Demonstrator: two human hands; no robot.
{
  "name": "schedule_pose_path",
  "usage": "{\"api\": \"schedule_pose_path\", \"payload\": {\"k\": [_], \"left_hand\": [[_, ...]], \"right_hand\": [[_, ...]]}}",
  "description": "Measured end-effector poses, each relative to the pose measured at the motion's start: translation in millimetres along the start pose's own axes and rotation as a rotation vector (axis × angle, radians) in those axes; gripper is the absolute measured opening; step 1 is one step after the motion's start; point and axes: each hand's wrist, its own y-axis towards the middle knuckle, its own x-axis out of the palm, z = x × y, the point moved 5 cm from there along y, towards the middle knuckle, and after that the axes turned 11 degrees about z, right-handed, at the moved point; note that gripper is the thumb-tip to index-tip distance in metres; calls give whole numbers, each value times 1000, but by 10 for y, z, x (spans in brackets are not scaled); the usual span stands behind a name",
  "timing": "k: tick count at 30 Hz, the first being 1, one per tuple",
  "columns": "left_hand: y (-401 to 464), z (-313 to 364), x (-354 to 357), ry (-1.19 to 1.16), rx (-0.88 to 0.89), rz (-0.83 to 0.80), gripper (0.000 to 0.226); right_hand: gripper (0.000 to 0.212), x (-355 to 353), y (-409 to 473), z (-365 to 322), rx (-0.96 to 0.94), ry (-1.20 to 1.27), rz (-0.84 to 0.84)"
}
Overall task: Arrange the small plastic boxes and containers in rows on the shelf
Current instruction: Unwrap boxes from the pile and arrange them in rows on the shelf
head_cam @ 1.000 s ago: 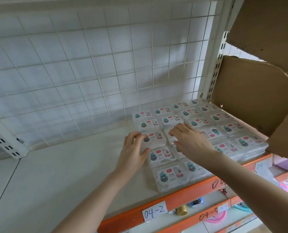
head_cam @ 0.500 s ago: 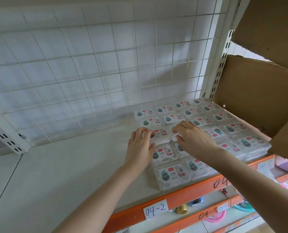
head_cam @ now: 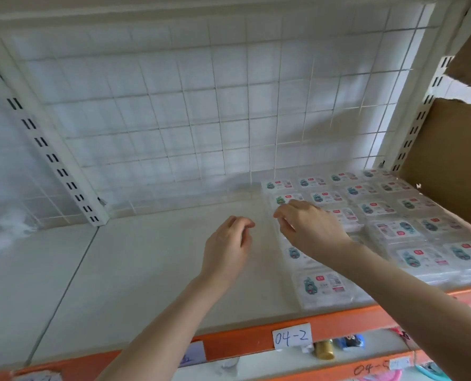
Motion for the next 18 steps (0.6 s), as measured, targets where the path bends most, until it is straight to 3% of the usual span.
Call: {"api": "schedule_pose_path", "payload": {"k": [9,18], "left_hand": [[-247,-900,-1144,230,-212,20,19],[-768,-1996,-2764,395,-371,100,19]], "right_hand": [[20,413,373,-1343,-204,143,-78],[23,879,469,-3369,-374,282,-154]]}}
